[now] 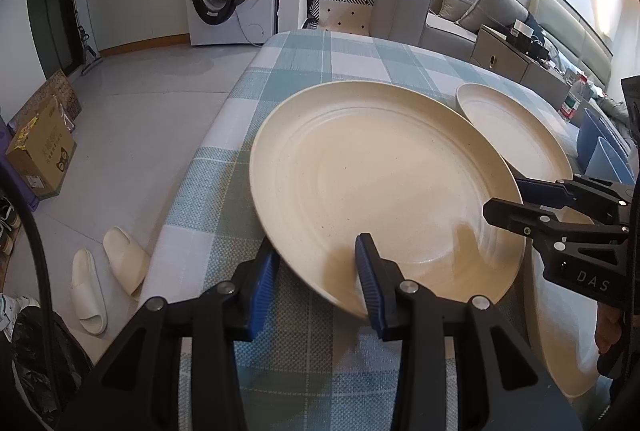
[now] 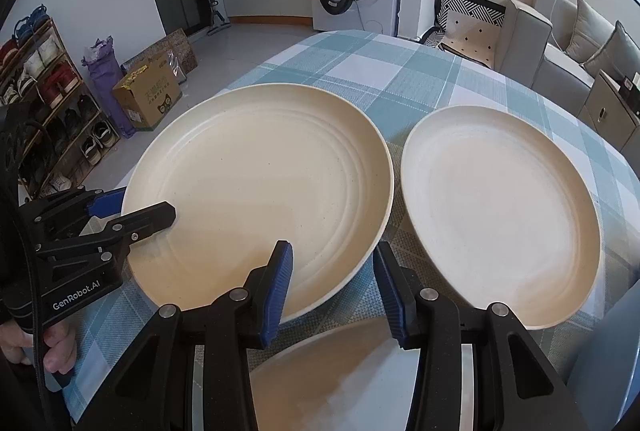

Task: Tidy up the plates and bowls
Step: 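Lift the cream plate with both tools and tilt it up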

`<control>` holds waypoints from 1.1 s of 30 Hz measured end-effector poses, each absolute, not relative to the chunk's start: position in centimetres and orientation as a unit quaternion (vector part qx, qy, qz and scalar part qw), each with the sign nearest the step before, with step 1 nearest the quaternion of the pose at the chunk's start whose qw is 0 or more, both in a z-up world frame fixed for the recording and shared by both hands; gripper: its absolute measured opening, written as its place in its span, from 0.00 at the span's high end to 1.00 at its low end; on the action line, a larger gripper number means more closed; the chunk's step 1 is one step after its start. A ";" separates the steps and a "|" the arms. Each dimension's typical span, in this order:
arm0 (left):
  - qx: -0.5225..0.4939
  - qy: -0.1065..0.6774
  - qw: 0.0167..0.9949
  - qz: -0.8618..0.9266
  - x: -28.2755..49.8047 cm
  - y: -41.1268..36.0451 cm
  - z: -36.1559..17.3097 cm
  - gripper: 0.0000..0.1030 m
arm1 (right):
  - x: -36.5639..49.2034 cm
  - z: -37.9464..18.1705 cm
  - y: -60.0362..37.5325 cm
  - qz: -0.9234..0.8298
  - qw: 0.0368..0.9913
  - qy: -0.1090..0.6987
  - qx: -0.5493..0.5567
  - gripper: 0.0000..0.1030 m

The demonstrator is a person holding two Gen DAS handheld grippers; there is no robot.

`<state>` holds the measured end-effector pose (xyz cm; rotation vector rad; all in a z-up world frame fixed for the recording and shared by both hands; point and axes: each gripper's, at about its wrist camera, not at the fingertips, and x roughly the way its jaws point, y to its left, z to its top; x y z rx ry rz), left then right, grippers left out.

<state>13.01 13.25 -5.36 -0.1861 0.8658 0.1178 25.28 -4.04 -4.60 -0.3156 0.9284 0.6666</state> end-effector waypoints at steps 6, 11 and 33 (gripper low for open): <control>-0.091 0.414 0.904 0.059 12.7 13.3 -4.8 0.63 | 24.5 -3.6 -4.0 0.316 0.834 0.424 -0.155 0.58; -0.089 0.405 0.908 0.059 12.4 13.3 -3.8 0.63 | 24.1 -2.8 -4.3 0.317 0.837 0.418 -0.154 0.58; -0.071 0.377 0.923 0.042 10.9 11.6 -1.0 0.63 | 22.3 0.1 -7.0 0.303 0.854 0.399 -0.138 0.58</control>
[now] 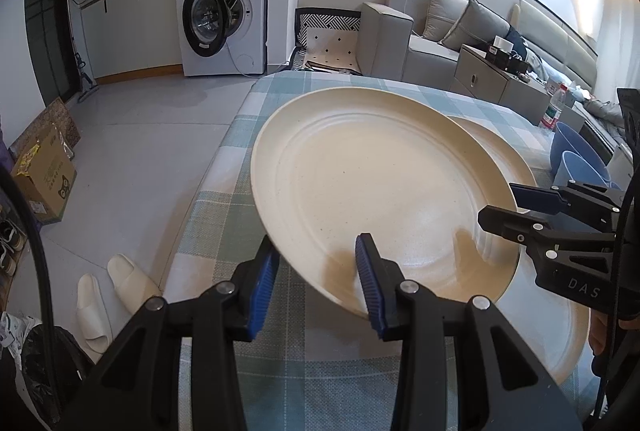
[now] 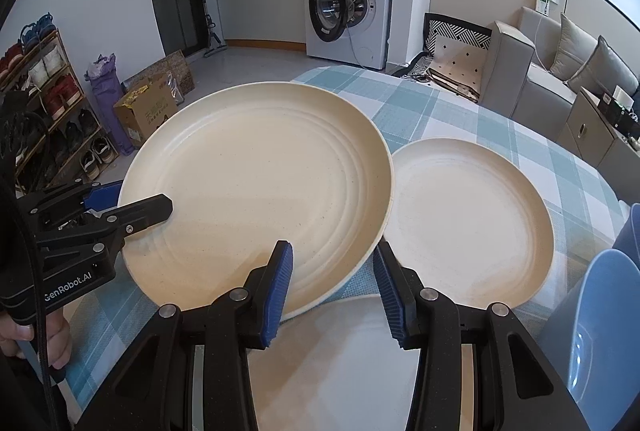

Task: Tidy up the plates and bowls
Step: 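Lift the cream plate with both tools and tilt it up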

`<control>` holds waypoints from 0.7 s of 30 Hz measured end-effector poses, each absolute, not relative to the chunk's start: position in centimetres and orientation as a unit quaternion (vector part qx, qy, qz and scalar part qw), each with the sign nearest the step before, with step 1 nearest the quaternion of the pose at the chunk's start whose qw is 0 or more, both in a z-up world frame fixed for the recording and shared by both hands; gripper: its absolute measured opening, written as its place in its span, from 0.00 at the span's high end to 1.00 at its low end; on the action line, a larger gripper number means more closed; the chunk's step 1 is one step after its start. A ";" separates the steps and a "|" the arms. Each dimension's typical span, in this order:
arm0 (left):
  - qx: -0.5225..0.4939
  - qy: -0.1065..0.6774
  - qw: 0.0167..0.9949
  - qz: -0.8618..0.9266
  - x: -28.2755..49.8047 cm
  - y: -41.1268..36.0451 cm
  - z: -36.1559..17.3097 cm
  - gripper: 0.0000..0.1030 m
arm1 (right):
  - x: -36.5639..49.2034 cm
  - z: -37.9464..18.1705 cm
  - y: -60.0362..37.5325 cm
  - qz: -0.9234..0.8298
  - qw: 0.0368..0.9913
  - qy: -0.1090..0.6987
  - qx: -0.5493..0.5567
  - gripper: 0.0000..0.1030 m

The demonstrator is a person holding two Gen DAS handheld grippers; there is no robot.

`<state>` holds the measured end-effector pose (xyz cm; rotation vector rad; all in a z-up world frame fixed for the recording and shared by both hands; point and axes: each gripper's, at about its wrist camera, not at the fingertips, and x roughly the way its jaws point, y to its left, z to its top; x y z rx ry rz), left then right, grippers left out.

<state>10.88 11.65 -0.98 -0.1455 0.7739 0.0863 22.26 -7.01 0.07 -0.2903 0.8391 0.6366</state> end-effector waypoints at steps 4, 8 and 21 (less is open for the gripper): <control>-0.066 0.376 0.924 0.036 10.7 10.9 -0.7 0.63 | 22.1 0.3 -8.0 0.297 0.858 0.398 -0.131 0.58; -0.060 0.375 0.924 0.027 10.7 10.1 -0.5 0.63 | 21.7 0.6 -9.0 0.292 0.861 0.397 -0.127 0.58; -0.047 0.373 0.926 0.000 10.5 8.2 0.4 0.62 | 19.6 1.5 -11.9 0.277 0.870 0.393 -0.112 0.58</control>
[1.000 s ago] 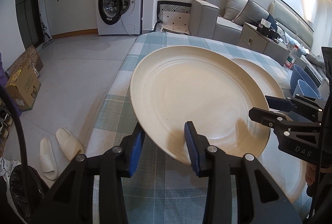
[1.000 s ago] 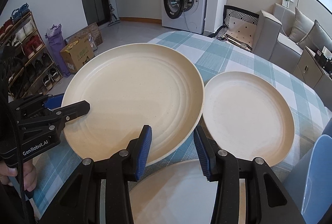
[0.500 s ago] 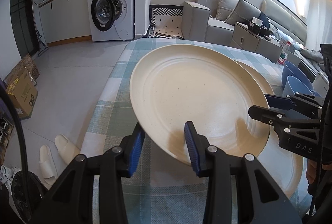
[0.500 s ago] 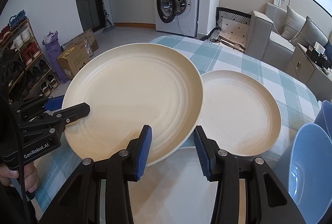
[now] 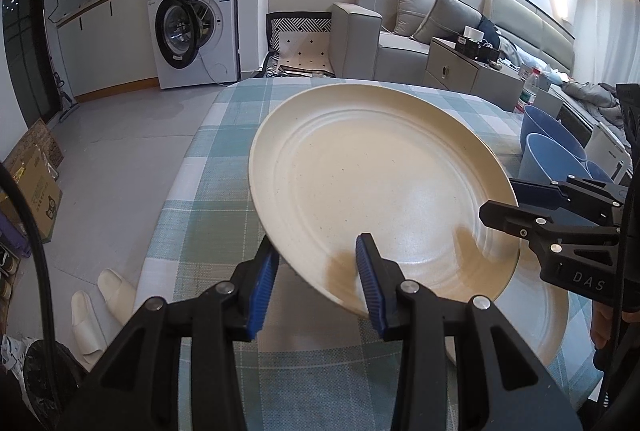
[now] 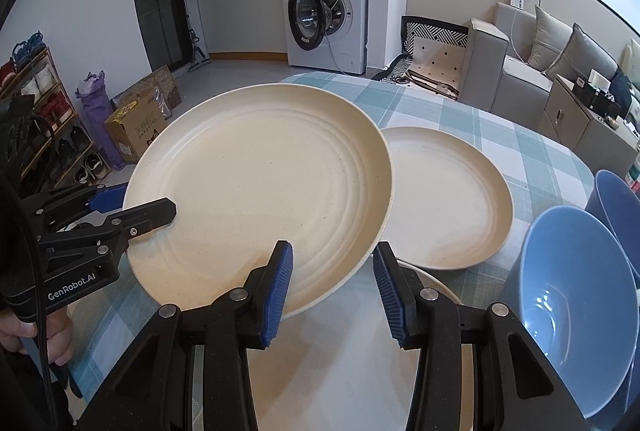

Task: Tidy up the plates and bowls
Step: 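Lift the cream plate with both tools and tilt it up, then carry the cream plate with both tools toward the blue bowls and lower it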

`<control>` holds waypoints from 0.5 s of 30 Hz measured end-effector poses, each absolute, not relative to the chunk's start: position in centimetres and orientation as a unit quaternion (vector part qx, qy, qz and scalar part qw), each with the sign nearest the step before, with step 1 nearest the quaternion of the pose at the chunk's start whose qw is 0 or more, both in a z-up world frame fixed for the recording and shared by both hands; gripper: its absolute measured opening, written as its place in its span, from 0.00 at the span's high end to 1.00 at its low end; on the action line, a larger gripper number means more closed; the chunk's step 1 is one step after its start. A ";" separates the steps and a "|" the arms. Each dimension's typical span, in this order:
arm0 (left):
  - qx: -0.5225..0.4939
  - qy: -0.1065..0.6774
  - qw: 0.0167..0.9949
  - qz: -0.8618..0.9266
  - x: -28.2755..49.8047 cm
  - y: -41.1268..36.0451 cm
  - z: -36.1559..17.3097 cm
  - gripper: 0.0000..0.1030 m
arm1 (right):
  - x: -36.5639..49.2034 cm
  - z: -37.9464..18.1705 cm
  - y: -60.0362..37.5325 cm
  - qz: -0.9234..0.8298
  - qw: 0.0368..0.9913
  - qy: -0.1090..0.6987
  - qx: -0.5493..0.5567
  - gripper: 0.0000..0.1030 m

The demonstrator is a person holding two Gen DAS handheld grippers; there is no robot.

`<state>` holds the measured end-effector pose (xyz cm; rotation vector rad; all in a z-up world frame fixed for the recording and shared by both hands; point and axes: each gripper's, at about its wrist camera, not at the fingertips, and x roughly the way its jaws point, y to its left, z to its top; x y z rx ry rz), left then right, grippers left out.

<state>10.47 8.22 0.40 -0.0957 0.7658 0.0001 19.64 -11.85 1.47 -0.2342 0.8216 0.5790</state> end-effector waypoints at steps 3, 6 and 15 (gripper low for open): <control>-0.039 0.375 0.926 -0.005 10.5 7.6 0.5 0.62 | 19.2 1.5 -12.4 0.272 0.871 0.394 -0.109 0.58; -0.034 0.376 0.926 -0.013 10.4 7.1 0.5 0.62 | 18.7 1.6 -13.1 0.269 0.873 0.394 -0.105 0.58; -0.022 0.380 0.924 -0.027 10.4 5.8 0.4 0.62 | 17.9 1.4 -14.7 0.256 0.876 0.398 -0.095 0.58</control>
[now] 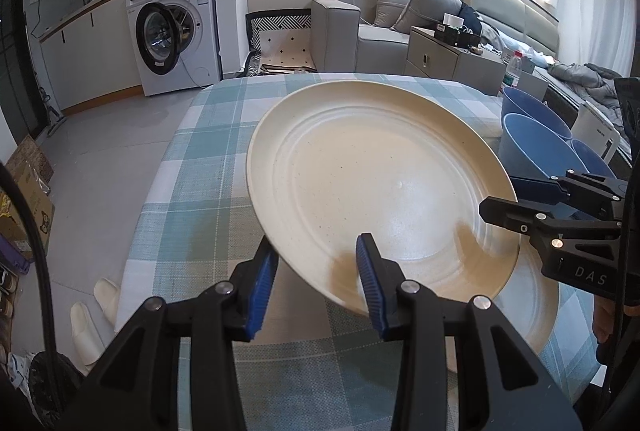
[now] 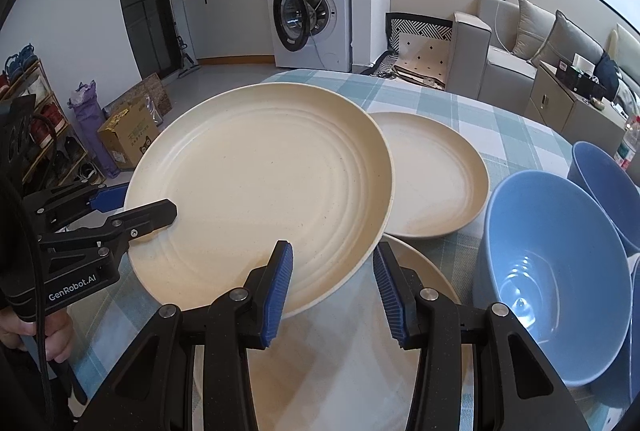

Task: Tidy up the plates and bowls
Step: 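Carry the cream plate with both tools toward the blue bowls and lower it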

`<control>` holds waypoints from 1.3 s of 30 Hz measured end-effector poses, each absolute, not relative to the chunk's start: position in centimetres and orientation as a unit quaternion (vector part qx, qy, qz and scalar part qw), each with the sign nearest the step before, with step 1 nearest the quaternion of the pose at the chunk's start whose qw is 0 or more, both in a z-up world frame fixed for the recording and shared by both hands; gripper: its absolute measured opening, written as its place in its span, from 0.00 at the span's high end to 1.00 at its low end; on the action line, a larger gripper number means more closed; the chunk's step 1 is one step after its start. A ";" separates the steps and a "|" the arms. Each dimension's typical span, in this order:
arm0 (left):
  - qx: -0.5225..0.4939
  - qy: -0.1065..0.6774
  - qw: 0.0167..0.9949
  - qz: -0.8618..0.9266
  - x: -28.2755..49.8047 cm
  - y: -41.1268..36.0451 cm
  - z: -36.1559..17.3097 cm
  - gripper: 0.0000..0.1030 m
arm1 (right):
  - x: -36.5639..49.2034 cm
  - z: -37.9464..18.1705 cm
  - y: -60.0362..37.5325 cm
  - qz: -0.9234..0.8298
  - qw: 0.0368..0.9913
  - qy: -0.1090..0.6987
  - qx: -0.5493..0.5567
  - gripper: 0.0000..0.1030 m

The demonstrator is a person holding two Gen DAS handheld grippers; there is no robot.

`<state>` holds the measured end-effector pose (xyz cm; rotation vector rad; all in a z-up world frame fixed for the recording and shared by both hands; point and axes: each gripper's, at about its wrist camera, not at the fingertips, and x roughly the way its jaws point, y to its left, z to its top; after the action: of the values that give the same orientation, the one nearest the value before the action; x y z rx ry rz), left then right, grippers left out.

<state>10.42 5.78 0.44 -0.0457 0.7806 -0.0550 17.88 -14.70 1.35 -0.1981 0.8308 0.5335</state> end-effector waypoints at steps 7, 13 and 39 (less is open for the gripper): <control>-0.021 0.382 0.923 -0.041 10.3 4.9 0.4 0.62 | 17.0 1.5 -15.9 0.249 0.878 0.398 -0.086 0.58; -0.011 0.381 0.923 -0.050 10.0 4.1 0.5 0.62 | 16.5 1.5 -17.1 0.243 0.880 0.400 -0.079 0.58; 0.031 0.408 0.908 -0.087 9.2 1.1 -0.7 0.61 | 13.7 0.8 -19.9 0.216 0.884 0.411 -0.064 0.57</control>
<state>9.16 1.12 -0.74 0.0644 0.8416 -0.1794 13.71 -19.89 0.77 -0.1324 0.8548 0.4495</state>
